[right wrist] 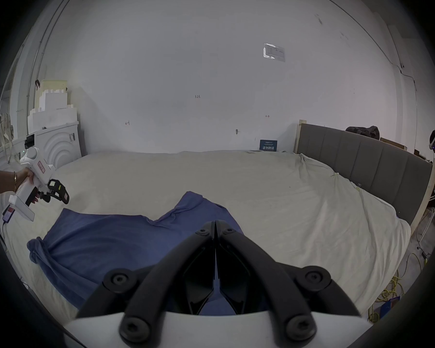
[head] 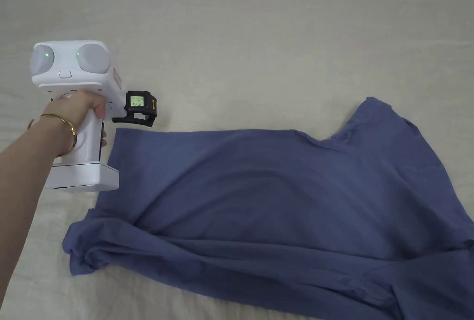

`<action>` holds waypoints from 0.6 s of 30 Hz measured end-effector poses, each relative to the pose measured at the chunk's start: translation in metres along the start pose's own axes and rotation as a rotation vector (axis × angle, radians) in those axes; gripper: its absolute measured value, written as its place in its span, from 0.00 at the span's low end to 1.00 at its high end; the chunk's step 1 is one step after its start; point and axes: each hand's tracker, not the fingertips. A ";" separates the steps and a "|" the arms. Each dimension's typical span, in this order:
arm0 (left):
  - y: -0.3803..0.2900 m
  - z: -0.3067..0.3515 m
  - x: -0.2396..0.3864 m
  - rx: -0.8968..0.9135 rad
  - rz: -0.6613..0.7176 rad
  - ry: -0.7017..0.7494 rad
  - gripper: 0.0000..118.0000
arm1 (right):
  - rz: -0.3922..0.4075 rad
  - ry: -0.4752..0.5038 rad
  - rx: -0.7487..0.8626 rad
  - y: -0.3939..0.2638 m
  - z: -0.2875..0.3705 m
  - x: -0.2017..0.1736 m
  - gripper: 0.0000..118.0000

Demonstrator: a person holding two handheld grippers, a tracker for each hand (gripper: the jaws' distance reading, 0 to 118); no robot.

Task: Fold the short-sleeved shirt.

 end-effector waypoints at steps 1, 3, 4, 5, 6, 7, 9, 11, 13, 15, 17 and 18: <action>0.002 -0.006 -0.002 -0.009 0.008 0.005 1.00 | 0.002 -0.004 -0.007 -0.001 -0.001 0.000 0.00; 0.003 -0.016 -0.007 -0.035 0.038 -0.003 1.00 | 0.005 -0.010 -0.019 -0.003 -0.004 0.000 0.00; 0.004 -0.021 -0.008 -0.049 0.047 -0.011 0.99 | 0.007 -0.013 -0.026 -0.002 0.001 0.001 0.00; 0.004 -0.025 -0.009 -0.051 0.049 -0.013 0.97 | 0.009 -0.014 -0.032 -0.002 0.000 0.000 0.00; 0.004 -0.030 -0.008 -0.060 0.049 -0.006 0.94 | 0.011 -0.015 -0.038 -0.003 -0.001 0.000 0.00; 0.002 -0.033 -0.007 -0.074 0.042 0.000 0.90 | 0.014 -0.017 -0.043 -0.004 -0.002 0.000 0.00; 0.000 -0.040 -0.005 -0.109 0.016 0.002 0.82 | 0.017 -0.019 -0.050 -0.001 0.001 0.000 0.00; 0.000 -0.043 -0.004 -0.105 0.030 -0.002 0.79 | 0.014 -0.015 -0.058 -0.002 0.001 -0.001 0.00; 0.003 -0.043 -0.004 -0.119 0.029 -0.001 0.74 | 0.018 -0.014 -0.062 -0.001 0.005 -0.001 0.00; 0.007 -0.036 -0.004 -0.117 0.014 -0.010 0.61 | 0.020 -0.013 -0.067 -0.002 0.006 -0.002 0.00; 0.008 -0.030 -0.001 -0.111 -0.022 -0.017 0.35 | 0.014 -0.008 -0.071 0.000 0.010 -0.001 0.00; 0.008 -0.028 0.000 -0.111 -0.039 -0.018 0.18 | 0.013 -0.007 -0.071 0.000 0.011 -0.001 0.00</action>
